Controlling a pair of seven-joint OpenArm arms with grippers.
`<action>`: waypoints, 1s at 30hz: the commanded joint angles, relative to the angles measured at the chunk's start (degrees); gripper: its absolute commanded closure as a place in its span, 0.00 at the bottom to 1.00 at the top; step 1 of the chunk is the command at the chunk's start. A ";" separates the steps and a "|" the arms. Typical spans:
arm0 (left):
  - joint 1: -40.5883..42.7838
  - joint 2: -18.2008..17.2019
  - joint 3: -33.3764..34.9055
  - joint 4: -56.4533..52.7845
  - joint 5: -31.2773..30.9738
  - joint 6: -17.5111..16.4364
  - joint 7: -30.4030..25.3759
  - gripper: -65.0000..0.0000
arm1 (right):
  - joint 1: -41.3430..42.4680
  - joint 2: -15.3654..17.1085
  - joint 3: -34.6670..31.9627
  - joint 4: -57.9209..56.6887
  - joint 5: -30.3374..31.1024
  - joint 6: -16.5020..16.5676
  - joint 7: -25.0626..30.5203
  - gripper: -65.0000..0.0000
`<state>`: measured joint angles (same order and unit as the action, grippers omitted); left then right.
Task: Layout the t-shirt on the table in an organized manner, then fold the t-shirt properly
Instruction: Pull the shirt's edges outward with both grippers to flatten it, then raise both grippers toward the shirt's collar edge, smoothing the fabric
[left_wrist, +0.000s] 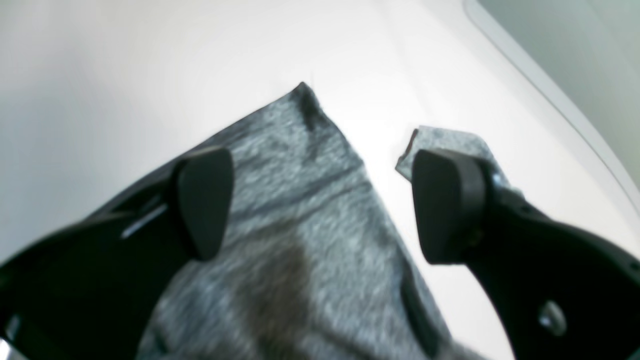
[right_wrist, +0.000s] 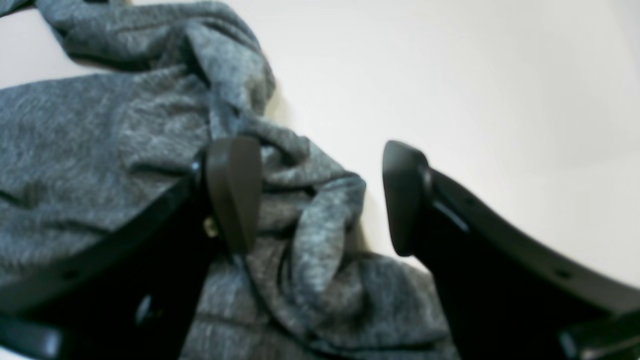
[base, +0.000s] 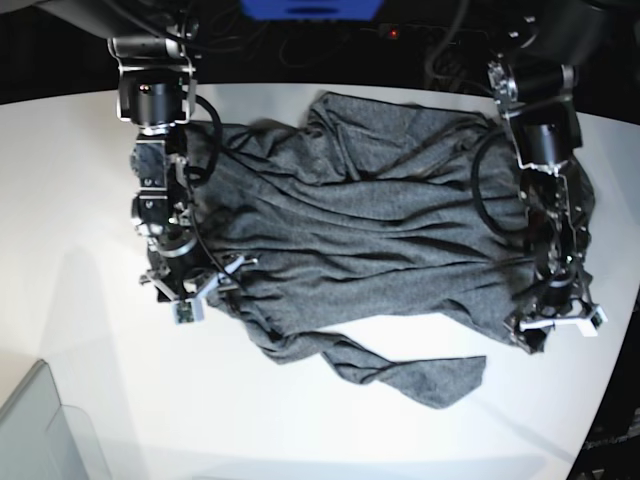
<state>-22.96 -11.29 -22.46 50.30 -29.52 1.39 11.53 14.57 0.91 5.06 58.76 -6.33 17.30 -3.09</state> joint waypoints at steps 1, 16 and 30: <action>-3.37 -0.71 -0.09 -1.03 -0.06 -0.38 -1.64 0.17 | 1.04 0.28 -0.44 0.89 0.39 0.15 1.38 0.41; -13.92 -1.94 -0.09 -31.80 19.28 -0.38 -14.65 0.17 | 7.01 1.25 -6.69 -8.34 0.31 -0.11 1.38 0.41; -12.34 -3.79 -0.71 -32.94 22.53 -0.38 -15.62 0.17 | 11.32 5.55 -0.44 -15.11 0.39 -7.76 1.82 0.40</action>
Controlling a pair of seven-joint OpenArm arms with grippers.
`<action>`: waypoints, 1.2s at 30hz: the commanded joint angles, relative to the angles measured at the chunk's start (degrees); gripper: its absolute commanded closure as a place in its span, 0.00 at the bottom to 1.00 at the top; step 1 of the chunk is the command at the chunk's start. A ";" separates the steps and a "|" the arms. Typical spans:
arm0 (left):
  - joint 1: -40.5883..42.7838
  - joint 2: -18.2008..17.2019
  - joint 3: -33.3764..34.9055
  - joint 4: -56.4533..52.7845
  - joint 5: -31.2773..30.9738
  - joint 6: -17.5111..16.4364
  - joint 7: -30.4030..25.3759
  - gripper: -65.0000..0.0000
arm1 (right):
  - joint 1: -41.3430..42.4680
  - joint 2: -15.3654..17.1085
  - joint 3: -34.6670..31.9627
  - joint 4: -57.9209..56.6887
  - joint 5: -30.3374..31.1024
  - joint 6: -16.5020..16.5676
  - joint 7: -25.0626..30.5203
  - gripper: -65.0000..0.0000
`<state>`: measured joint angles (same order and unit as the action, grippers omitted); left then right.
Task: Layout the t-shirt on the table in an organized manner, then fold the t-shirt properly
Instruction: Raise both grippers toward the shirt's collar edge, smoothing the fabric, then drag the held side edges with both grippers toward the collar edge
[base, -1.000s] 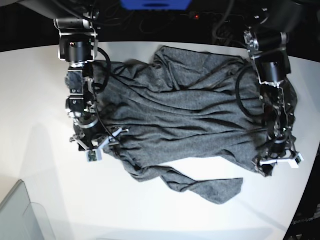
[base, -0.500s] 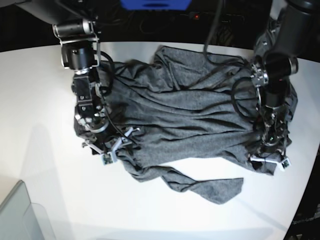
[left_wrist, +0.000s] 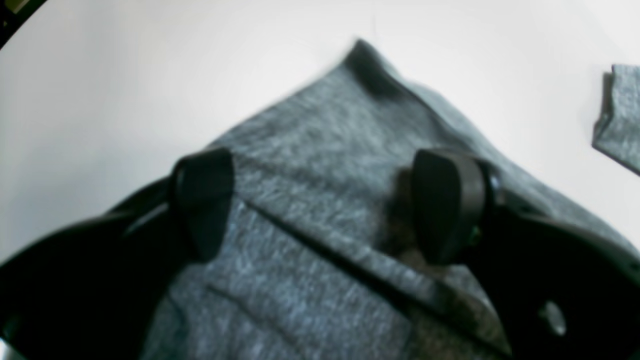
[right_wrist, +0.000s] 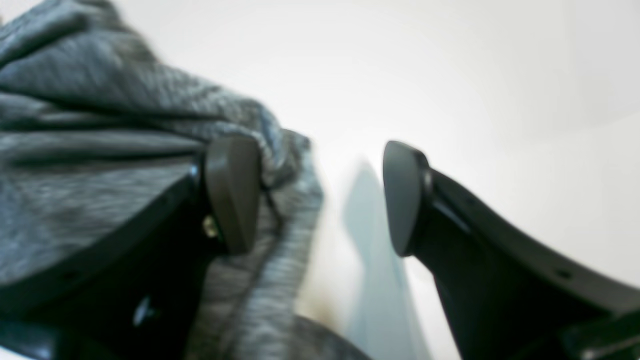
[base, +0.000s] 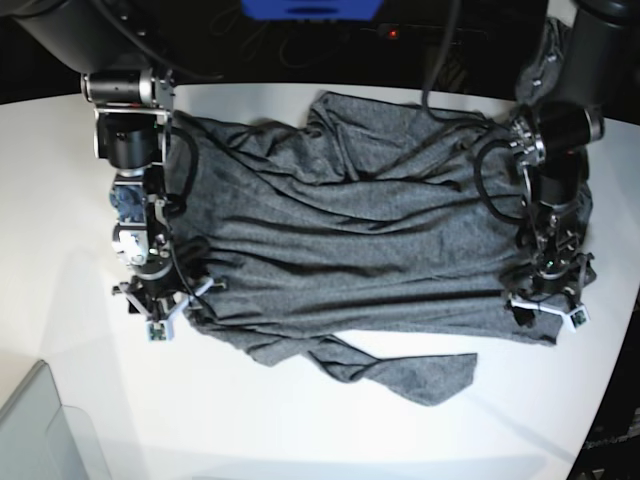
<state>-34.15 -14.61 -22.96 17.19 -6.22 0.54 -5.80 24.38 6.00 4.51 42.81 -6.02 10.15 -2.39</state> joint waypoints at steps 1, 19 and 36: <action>-1.23 -0.47 -0.20 0.17 -0.86 0.48 1.72 0.17 | 1.51 0.46 0.01 0.84 0.09 -0.88 1.12 0.40; 6.24 6.39 -0.12 29.36 -0.86 0.48 2.77 0.17 | -4.38 1.96 -0.16 19.57 0.18 -13.19 0.68 0.40; 32.09 5.86 -0.38 62.68 -0.86 0.48 20.18 0.17 | -22.84 -3.14 0.10 32.58 0.35 -0.88 -9.69 0.41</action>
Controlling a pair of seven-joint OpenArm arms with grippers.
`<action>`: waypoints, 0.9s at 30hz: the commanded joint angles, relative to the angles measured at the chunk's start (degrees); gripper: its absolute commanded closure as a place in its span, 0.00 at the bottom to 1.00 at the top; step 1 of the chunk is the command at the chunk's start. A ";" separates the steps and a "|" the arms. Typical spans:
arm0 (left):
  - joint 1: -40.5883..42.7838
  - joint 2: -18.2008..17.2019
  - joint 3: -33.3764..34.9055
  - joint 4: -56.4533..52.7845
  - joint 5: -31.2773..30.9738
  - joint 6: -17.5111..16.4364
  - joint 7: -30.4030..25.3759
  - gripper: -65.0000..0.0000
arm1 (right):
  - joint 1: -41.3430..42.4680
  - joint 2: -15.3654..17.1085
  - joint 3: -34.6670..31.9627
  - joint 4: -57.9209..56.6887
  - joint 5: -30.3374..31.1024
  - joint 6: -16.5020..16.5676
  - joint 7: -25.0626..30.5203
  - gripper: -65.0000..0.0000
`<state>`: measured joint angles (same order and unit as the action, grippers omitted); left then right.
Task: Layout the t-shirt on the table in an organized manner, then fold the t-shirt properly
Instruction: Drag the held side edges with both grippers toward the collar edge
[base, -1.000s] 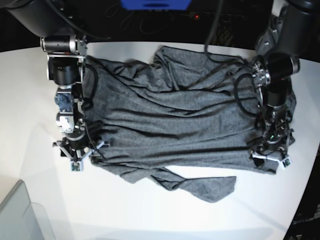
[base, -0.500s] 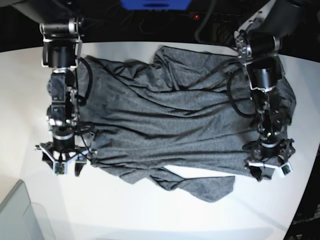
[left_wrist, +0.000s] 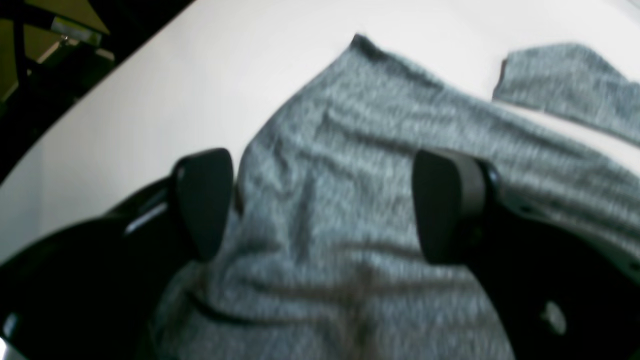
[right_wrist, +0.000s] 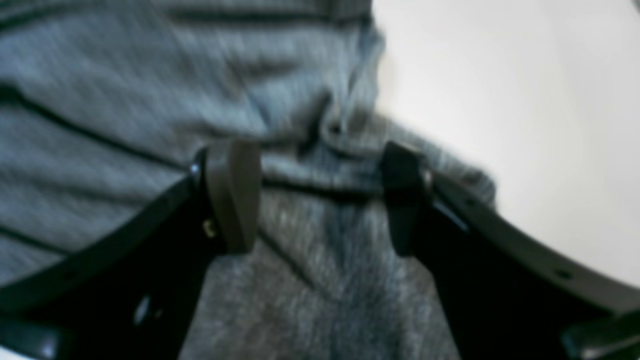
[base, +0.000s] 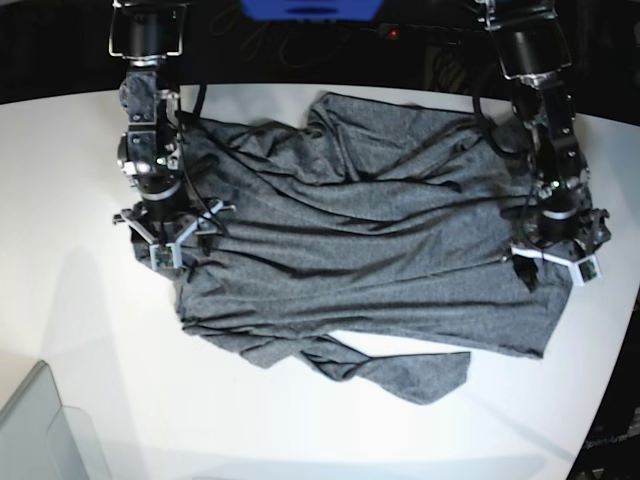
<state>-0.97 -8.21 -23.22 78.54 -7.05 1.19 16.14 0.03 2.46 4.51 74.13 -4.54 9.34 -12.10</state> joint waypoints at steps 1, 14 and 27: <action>-0.39 -0.54 -0.12 1.50 -0.03 -0.18 -1.77 0.17 | 2.47 1.19 0.10 -0.85 -1.14 -0.07 -0.08 0.41; 4.09 -0.10 -0.03 2.64 -0.03 -0.27 -1.77 0.17 | 18.21 8.66 0.19 -24.24 -1.14 -0.24 7.83 0.40; -9.88 -0.10 0.50 -19.16 -0.03 -0.27 -2.12 0.17 | 5.02 5.67 9.51 5.48 -1.14 -0.24 11.00 0.40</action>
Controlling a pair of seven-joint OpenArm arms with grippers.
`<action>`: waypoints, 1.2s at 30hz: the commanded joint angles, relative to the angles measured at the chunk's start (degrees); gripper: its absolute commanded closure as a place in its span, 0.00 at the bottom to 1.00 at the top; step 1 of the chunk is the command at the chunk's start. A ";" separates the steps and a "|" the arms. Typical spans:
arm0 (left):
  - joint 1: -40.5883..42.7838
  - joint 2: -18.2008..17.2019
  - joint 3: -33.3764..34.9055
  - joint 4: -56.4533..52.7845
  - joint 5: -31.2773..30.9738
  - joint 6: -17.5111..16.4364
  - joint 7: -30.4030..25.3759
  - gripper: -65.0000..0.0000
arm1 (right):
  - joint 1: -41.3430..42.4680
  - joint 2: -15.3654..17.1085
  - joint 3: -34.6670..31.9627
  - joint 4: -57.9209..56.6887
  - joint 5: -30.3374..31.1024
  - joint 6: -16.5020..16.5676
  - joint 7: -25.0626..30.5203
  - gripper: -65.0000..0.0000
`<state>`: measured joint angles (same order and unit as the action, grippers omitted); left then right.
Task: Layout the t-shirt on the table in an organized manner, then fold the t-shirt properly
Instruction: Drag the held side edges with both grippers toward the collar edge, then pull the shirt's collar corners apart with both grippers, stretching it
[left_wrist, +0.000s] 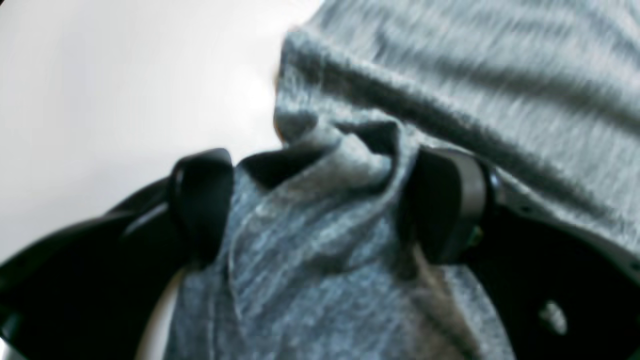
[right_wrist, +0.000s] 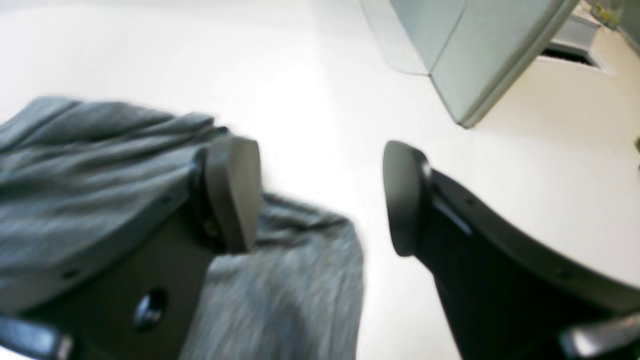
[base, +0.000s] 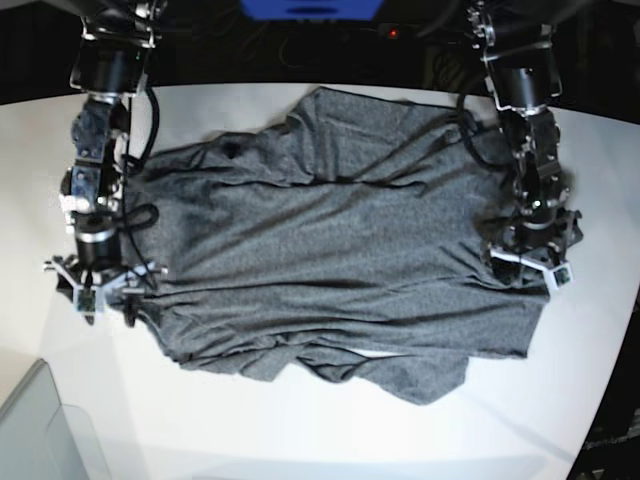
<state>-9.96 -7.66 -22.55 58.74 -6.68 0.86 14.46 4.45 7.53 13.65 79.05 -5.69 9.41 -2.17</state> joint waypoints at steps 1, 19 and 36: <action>-1.87 -0.65 -0.36 -0.06 -0.40 0.06 -0.44 0.17 | -1.50 0.51 0.46 3.11 0.02 -0.31 0.28 0.40; 9.03 -0.65 -0.71 24.38 -0.84 0.06 0.00 0.17 | -23.66 -8.89 0.37 11.72 0.11 -0.05 -3.76 0.40; 22.83 -1.88 -5.89 32.47 -16.49 0.15 13.98 0.17 | -21.99 -8.19 0.64 5.57 0.11 -0.05 -3.41 0.40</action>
<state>13.54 -8.78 -28.27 89.91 -23.05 1.30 29.50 -17.19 -0.93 14.15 84.36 -5.13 9.41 -4.36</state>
